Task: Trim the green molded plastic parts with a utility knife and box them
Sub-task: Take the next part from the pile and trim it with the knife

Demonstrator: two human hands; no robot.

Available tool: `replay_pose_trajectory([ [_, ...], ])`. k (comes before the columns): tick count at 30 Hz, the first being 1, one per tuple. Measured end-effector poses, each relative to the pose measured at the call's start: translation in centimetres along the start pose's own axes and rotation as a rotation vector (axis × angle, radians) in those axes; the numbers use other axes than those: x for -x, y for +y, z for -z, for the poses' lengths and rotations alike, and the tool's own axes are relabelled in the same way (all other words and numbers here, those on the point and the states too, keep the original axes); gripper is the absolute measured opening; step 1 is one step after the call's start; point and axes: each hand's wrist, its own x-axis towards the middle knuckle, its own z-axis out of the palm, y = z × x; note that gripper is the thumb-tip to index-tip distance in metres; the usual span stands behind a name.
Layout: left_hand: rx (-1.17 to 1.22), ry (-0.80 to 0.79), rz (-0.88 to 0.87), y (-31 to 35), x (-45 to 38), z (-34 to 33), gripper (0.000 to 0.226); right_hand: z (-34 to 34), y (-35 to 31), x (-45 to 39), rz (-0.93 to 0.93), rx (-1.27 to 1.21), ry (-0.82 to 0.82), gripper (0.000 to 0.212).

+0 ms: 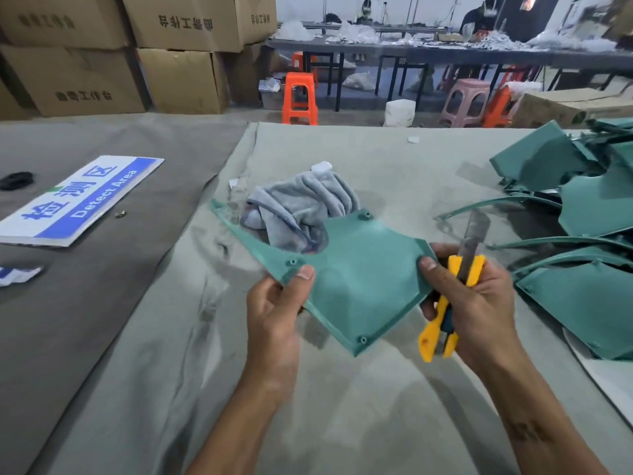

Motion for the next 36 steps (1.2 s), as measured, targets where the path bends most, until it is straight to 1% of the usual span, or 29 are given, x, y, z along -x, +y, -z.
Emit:
replay_pose_trajectory([
  [2,-0.009,0.023,0.07,-0.4,0.3,-0.2,0.026,0.3,0.2,0.0,-0.031,0.013,-0.047,0.042],
  [4,-0.032,0.062,0.092,-0.6,0.7,-0.5,0.038,-0.2,0.6,0.1,-0.036,0.075,0.008,0.044],
  [5,-0.037,0.087,0.074,-0.5,0.7,-0.5,0.037,-0.5,0.8,0.1,-0.019,0.122,0.051,0.042],
  [7,-0.026,0.17,0.034,-0.1,0.5,-0.5,0.024,-0.8,1.1,0.3,0.066,0.212,0.083,0.036],
  [8,0.007,0.238,0.033,0.3,0.3,-0.6,0.016,-0.9,1.0,0.5,0.125,0.256,0.048,0.036],
  [11,0.172,0.457,0.035,1.3,-0.7,-0.5,0.01,-1.0,0.7,1.5,0.302,0.369,-0.184,0.037],
  [13,0.214,0.537,0.026,1.7,-1.3,-0.3,0.01,-1.4,0.6,1.9,0.389,0.472,-0.298,0.038],
  [14,0.209,0.551,0.026,1.8,-1.5,-0.2,0.012,-1.8,0.6,2.1,0.416,0.526,-0.336,0.041],
  [16,0.185,0.558,0.032,1.8,-1.7,0.1,0.015,-2.6,0.6,2.4,0.444,0.623,-0.4,0.047],
  [17,0.178,0.555,0.033,1.6,-1.8,0.2,0.016,-2.9,0.7,2.5,0.448,0.662,-0.428,0.046],
  [22,0.183,0.513,0.061,1.2,-1.5,0.1,0.014,-2.7,0.6,2.5,0.387,0.792,-0.512,0.045],
  [25,0.163,0.502,0.089,1.1,-1.4,0.1,0.018,-2.4,0.5,2.3,0.362,0.786,-0.507,0.045],
  [29,0.155,0.494,0.084,1.5,-1.5,0.1,0.013,-2.4,0.4,2.4,0.367,0.816,-0.529,0.048],
  [33,0.164,0.493,0.085,1.7,-1.3,0.0,0.026,-2.3,0.2,2.4,0.381,0.743,-0.557,0.051],
  [36,0.148,0.477,0.069,1.8,-1.3,-0.2,0.032,-2.3,0.2,2.3,0.367,0.765,-0.555,0.05],
])
